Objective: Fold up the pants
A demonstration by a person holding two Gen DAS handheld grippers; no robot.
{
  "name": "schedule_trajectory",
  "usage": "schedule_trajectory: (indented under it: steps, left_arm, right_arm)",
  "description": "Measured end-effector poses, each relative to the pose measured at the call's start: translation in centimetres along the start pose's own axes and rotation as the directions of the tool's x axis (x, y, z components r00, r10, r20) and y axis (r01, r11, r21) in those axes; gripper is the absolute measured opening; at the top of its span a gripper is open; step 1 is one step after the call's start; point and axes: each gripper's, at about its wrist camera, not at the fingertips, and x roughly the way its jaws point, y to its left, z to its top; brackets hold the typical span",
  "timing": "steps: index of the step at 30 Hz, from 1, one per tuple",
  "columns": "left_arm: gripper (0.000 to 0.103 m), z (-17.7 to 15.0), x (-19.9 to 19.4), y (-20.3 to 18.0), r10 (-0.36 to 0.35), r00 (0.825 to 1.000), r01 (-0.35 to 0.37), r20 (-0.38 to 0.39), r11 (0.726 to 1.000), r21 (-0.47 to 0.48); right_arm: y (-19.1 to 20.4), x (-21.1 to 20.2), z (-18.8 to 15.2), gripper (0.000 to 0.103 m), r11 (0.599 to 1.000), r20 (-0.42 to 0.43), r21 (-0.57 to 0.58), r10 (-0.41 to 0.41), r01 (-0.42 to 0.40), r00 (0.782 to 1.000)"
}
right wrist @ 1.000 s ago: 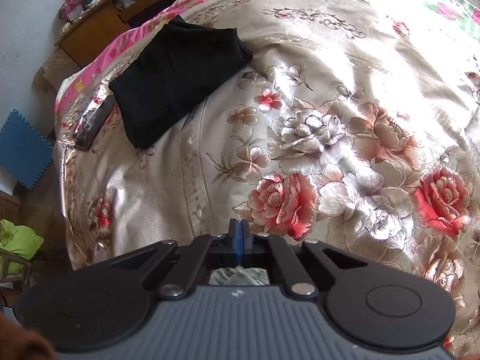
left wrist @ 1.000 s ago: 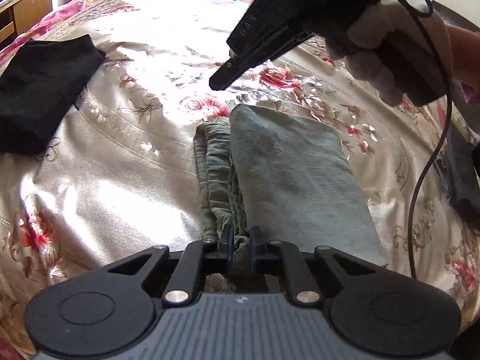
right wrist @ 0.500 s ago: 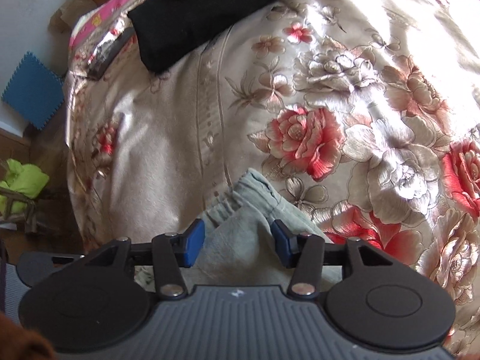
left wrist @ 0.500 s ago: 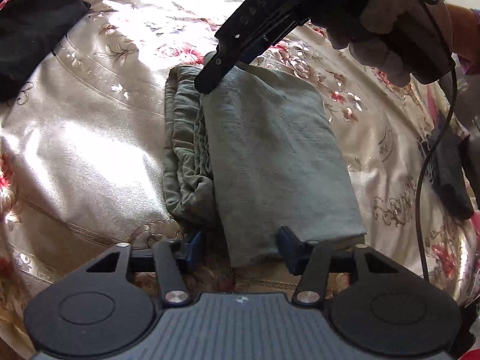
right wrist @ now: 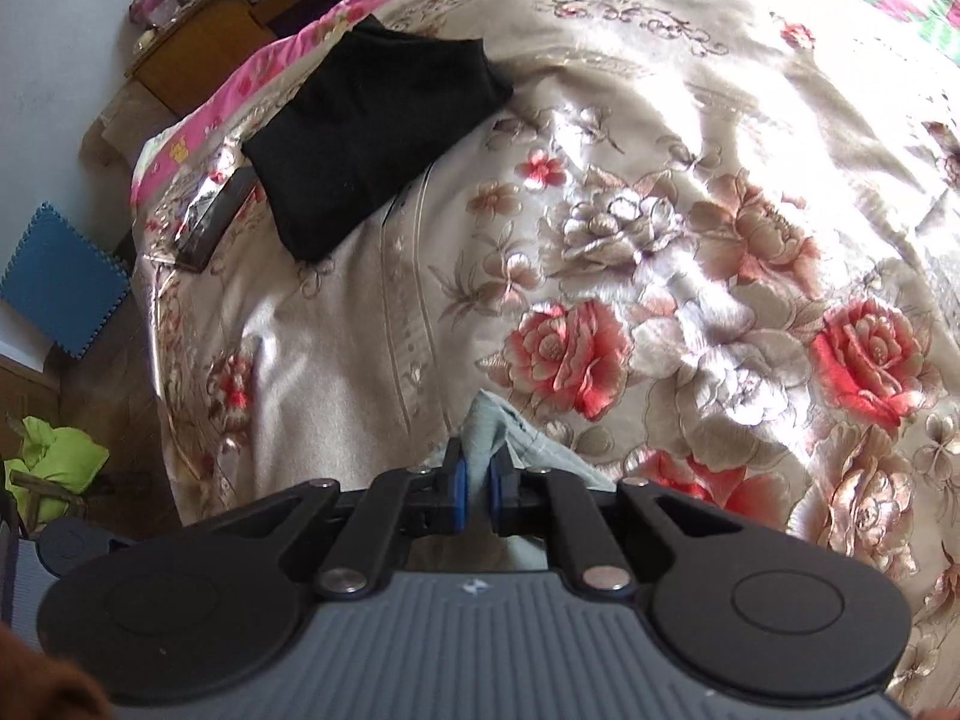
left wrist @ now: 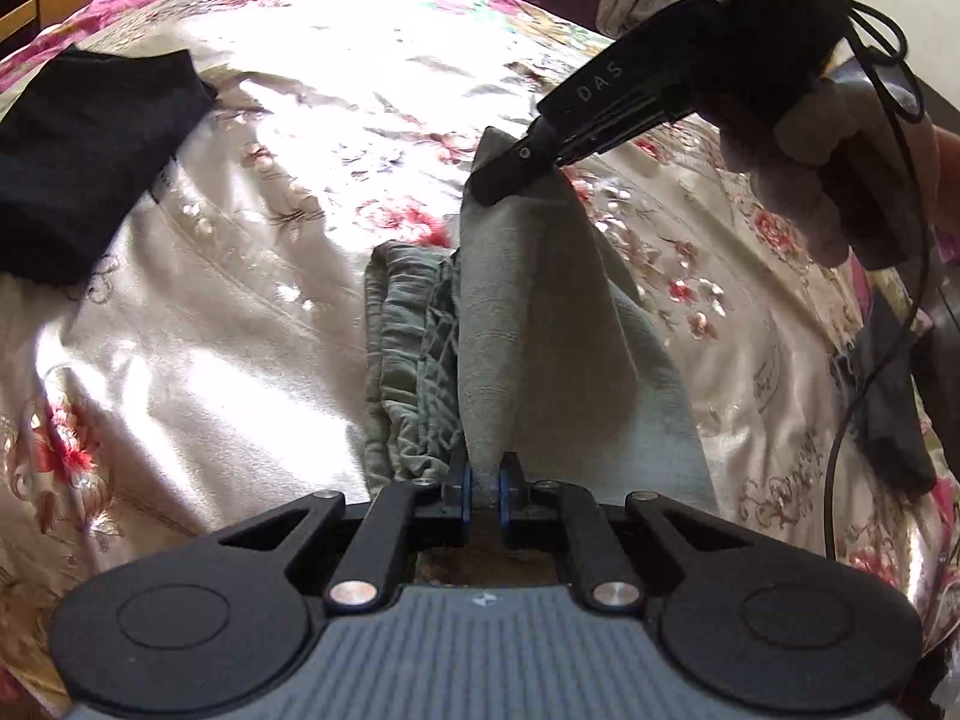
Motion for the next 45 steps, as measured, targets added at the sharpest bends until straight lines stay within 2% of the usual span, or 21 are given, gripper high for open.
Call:
schedule_trajectory:
  steps: [3,4,6,8,10,13,15,17,20,22,24,26,27,29,31,34,37,39,41,43,45]
  left_arm:
    - [0.026,0.0,2.7,2.2,0.029,0.998,-0.031,-0.049,0.998,-0.049]
    - [0.027,-0.1,3.2,2.7,0.039,0.998,-0.042,-0.058,0.997,-0.061]
    - [0.037,-0.2,3.0,3.2,0.054,0.997,-0.057,-0.049,0.996,-0.067]
    - [0.043,-0.5,2.2,3.2,0.093,0.995,-0.095,-0.046,0.995,-0.035]
    - [0.043,-0.7,1.3,3.2,0.123,0.991,-0.123,-0.043,0.992,0.004]
    - [0.042,-0.7,-0.1,2.9,0.194,0.981,-0.192,-0.019,0.978,0.077]
    - [0.042,-0.2,-1.0,2.7,0.222,0.975,-0.223,0.025,0.969,0.104]
    - [0.042,0.9,-1.6,2.3,0.213,0.973,-0.222,0.087,0.969,0.111]
    - [0.043,2.7,-0.5,1.6,0.198,0.969,-0.218,0.148,0.967,0.131]
    - [0.043,3.6,0.9,1.2,0.2,0.963,-0.227,0.179,0.963,0.147]
    - [0.044,3.8,3.1,1.2,0.201,0.968,-0.225,0.151,0.961,0.163]
    - [0.044,3.2,5.4,1.7,0.239,0.969,-0.245,0.055,0.953,0.179]
    - [0.044,2.5,6.3,2.2,0.257,0.966,-0.253,0.004,0.949,0.189]
    - [0.043,1.9,6.2,2.6,0.296,0.955,-0.284,-0.026,0.936,0.209]
    - [0.043,1.9,5.0,2.6,0.302,0.953,-0.294,-0.004,0.932,0.211]
    - [0.044,3.1,2.8,2.0,0.284,0.955,-0.294,0.081,0.935,0.197]
    - [0.044,5.1,2.3,0.2,0.236,0.955,-0.274,0.182,0.934,0.231]
    - [0.052,6.2,3.0,-1.0,0.181,0.957,-0.242,0.228,0.929,0.28]
    - [0.053,7.0,5.1,-2.0,0.163,0.959,-0.236,0.234,0.912,0.334]
    - [0.053,7.5,7.8,-2.3,0.176,0.965,-0.24,0.196,0.896,0.374]
    - [0.054,7.5,10.2,-2.0,0.222,0.965,-0.259,0.138,0.879,0.401]
  right_arm:
    - [-0.7,4.0,0.2,0.024,0.998,0.022,0.019,-0.06,0.06,0.998]
    - [-0.8,5.3,0.1,0.032,0.996,0.017,0.014,-0.084,0.084,0.996]
    - [-1.2,7.0,-0.2,0.032,0.996,0.025,0.029,-0.089,0.088,0.996]
    - [-0.9,6.6,-0.1,0.033,0.994,0.043,0.037,-0.101,0.099,0.994]
    - [-0.3,4.9,-0.1,0.034,0.994,0.094,0.025,-0.107,0.105,0.99]
    - [0.9,1.2,-0.6,0.045,0.982,0.191,-0.002,-0.184,0.188,0.964]
    - [1.6,-1.1,-1.7,0.046,0.973,0.251,-0.007,-0.221,0.23,0.942]
    - [1.9,-2.2,-3.3,0.046,0.97,0.273,0.009,-0.235,0.242,0.933]
    - [1.5,-1.1,-5.2,0.046,0.976,0.239,0.076,-0.215,0.202,0.947]
    - [0.9,1.1,-6.5,0.046,0.981,0.224,0.143,-0.161,0.131,0.961]
    - [0.9,3.7,-7.6,0.046,0.979,0.211,0.151,-0.169,0.139,0.963]
    - [0.7,5.8,-8.2,0.047,0.975,0.175,0.161,-0.18,0.152,0.968]
    - [0.5,5.9,-8.6,0.047,0.972,0.179,0.187,-0.179,0.145,0.967]
    - [0.6,4.6,-8.9,0.047,0.968,0.203,0.21,-0.179,0.136,0.963]
    - [1.0,2.3,-9.5,0.047,0.962,0.251,0.224,-0.211,0.155,0.945]
    - [1.3,-0.7,-10.9,0.048,0.954,0.333,0.251,-0.245,0.165,0.911]
    - [0.4,-1.1,-12.0,0.05,0.924,0.34,0.329,-0.31,0.196,0.888]
    - [-0.4,-0.5,-12.5,0.05,0.907,0.324,0.367,-0.33,0.204,0.886]
    - [-0.8,0.4,-13.1,0.05,0.897,0.304,0.394,-0.333,0.201,0.893]
    - [-0.7,1.2,-13.8,0.05,0.895,0.288,0.391,-0.339,0.213,0.896]
    - [-0.5,2.2,-14.7,0.05,0.896,0.263,0.376,-0.348,0.237,0.9]
